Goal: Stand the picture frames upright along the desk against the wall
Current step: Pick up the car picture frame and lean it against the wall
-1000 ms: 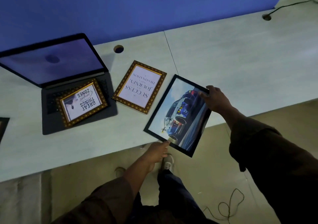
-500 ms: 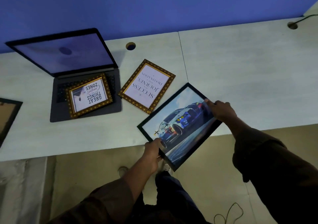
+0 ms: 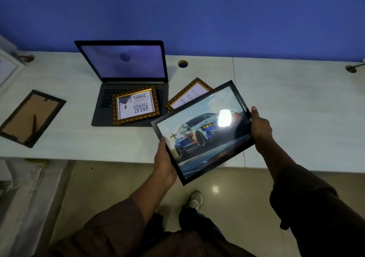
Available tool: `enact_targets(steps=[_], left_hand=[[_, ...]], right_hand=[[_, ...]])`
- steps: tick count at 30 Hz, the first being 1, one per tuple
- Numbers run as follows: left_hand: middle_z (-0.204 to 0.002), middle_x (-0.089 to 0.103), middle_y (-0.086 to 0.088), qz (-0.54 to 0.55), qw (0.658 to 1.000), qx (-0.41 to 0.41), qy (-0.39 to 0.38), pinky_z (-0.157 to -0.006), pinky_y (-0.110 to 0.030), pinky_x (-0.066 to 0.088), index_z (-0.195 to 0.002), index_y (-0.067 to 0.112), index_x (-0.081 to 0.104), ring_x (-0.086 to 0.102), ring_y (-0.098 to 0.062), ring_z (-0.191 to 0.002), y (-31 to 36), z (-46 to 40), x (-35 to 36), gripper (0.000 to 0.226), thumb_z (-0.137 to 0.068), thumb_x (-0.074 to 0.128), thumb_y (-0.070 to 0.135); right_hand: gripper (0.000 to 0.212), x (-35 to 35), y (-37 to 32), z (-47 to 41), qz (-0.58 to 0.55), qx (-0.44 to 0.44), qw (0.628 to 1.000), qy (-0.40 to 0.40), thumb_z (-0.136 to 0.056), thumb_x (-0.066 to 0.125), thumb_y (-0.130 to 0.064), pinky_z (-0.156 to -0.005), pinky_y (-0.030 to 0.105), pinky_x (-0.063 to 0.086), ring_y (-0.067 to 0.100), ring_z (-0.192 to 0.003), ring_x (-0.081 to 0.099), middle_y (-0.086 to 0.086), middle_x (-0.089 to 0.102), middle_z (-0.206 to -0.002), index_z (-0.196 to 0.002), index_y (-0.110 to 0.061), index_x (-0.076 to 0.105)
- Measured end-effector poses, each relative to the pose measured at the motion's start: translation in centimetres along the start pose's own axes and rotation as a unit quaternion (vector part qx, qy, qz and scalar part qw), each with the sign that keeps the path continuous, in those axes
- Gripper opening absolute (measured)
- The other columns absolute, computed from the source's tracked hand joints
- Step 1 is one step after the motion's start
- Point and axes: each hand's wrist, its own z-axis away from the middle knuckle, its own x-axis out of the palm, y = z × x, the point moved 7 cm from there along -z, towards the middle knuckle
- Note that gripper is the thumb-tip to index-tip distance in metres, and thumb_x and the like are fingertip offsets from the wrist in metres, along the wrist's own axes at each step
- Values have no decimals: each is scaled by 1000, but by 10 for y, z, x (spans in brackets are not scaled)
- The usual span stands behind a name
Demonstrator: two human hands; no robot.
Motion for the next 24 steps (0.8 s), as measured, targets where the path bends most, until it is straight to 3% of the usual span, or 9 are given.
enact_targets(steps=[4, 7, 9, 14, 16, 19, 21, 23, 24], left_hand=[[-103, 81, -12, 60, 995, 77, 28, -82, -43, 59, -111, 18, 75, 74, -33, -98, 65, 17, -46, 46, -99, 52, 56], [-90, 82, -6, 50, 986, 146, 65, -77, -42, 60, -101, 20, 76, 76, -28, -86, 134, 31, -90, 41, -98, 55, 54], [-94, 82, -6, 41, 978, 187, 82, -78, -41, 61, -102, 20, 76, 77, -27, -87, 178, 36, -118, 41, -99, 54, 54], [-109, 79, -10, 40, 947, 305, 95, -90, -48, 60, -110, 17, 72, 77, -28, -100, 287, 55, -193, 39, -101, 52, 49], [-113, 78, -9, 41, 927, 358, 101, -91, -48, 60, -116, 15, 70, 76, -27, -104, 328, 69, -223, 41, -101, 52, 49], [-109, 77, -12, 12, 899, 415, 138, -92, -46, 60, -110, 7, 68, 74, -29, -101, 380, 87, -255, 49, -100, 52, 52], [-95, 70, -12, -8, 881, 442, 168, -89, -49, 58, -93, 11, 63, 68, -28, -89, 412, 97, -269, 50, -94, 55, 61], [-92, 66, -11, -12, 871, 460, 171, -88, -50, 59, -93, 15, 63, 64, -25, -85, 439, 103, -272, 49, -91, 58, 64], [-92, 68, -10, -8, 866, 471, 169, -82, -43, 62, -97, 14, 63, 66, -22, -85, 453, 108, -272, 46, -95, 57, 59]], right_hand=[[75, 47, -58, 58, -43, -71, 995, -51, -84, 37, -79, -101, 51, 52, 34, -105, 66, 14, 71, -116, -110, -17, 72], [77, 95, -102, 107, -69, -109, 986, -103, -79, 43, -81, -101, 45, 53, 28, -108, 67, 8, 71, -122, -123, -23, 71], [74, 122, -133, 139, -65, -145, 980, -122, -85, 44, -77, -98, 41, 52, 26, -112, 64, 5, 69, -125, -129, -23, 67], [52, 199, -204, 219, -27, -280, 946, -161, -96, 45, -64, -97, 47, 55, 22, -101, 69, 1, 74, -107, -109, -21, 71], [39, 227, -240, 255, -11, -346, 923, -169, -98, 53, -55, -86, 34, 58, 19, -95, 69, -3, 72, -100, -110, -21, 68], [43, 250, -299, 300, -1, -420, 890, -177, -99, 60, -41, -59, 4, 46, 0, -86, 62, -3, 62, -114, -138, -25, 50], [58, 257, -341, 323, -11, -488, 857, -165, -97, 65, -39, -79, 10, 46, 8, -100, 62, -2, 56, -127, -147, -28, 38], [66, 265, -379, 343, 17, -564, 813, -144, -94, 68, -42, -95, 26, 45, 14, -118, 56, -1, 55, -136, -150, -29, 35], [67, 270, -398, 352, 33, -600, 788, -134, -94, 68, -43, -99, 30, 44, 15, -124, 55, 1, 54, -141, -150, -29, 35]])
